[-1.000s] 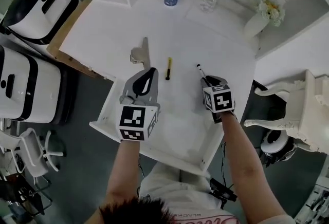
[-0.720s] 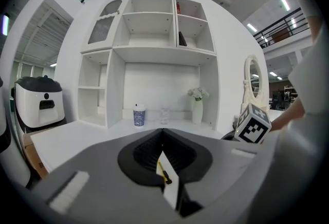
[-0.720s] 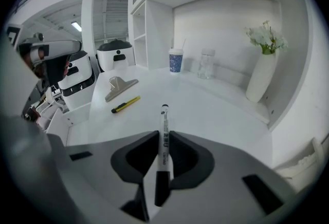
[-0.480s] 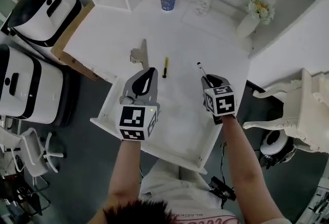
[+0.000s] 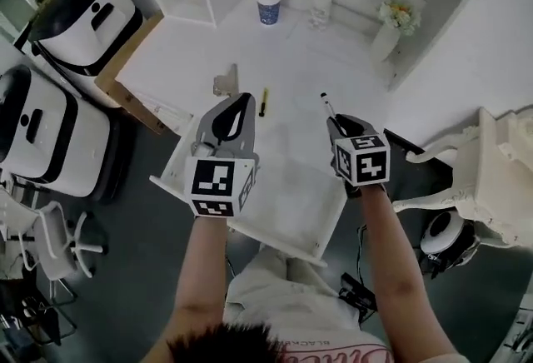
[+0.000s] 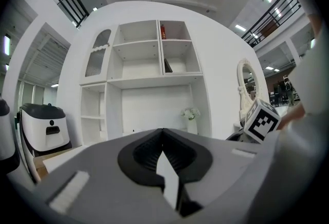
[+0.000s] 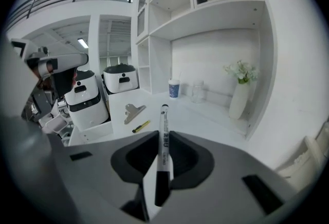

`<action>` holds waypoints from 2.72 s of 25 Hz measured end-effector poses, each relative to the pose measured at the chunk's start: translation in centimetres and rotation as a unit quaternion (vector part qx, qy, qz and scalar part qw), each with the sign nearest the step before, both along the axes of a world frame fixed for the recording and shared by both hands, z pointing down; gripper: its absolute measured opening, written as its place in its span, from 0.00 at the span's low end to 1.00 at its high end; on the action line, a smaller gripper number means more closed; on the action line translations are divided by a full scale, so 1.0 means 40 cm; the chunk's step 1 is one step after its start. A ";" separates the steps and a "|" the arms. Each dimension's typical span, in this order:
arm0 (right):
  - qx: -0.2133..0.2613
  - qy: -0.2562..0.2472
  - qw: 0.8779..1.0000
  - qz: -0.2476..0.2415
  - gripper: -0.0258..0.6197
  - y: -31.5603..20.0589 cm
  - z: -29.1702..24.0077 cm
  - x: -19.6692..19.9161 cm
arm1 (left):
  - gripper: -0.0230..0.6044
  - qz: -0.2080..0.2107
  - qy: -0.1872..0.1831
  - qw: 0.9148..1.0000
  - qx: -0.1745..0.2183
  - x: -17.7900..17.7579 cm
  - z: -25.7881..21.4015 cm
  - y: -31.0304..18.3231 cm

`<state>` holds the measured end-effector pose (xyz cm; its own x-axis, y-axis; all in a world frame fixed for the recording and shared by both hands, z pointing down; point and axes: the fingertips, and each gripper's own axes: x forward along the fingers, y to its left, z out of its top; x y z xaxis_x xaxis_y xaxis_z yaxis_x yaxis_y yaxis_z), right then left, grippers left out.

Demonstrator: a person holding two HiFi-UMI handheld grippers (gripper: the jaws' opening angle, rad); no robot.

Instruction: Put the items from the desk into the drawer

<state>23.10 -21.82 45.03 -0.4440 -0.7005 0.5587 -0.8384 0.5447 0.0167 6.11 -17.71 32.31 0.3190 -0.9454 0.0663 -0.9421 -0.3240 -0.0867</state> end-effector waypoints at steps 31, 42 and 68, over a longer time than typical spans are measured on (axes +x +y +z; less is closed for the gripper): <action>0.270 -0.090 0.958 0.028 0.15 0.350 -0.581 0.122 | 0.05 -0.015 -0.029 0.994 0.108 0.028 -0.272 0.251; 0.232 -0.067 0.969 0.055 0.15 0.338 -0.500 0.063 | 0.05 0.011 -0.023 0.997 0.076 -0.047 -0.215 0.193; -0.071 -0.002 0.997 0.042 0.15 0.428 0.134 -0.054 | 0.05 0.021 0.000 0.998 -0.053 -0.155 0.089 0.160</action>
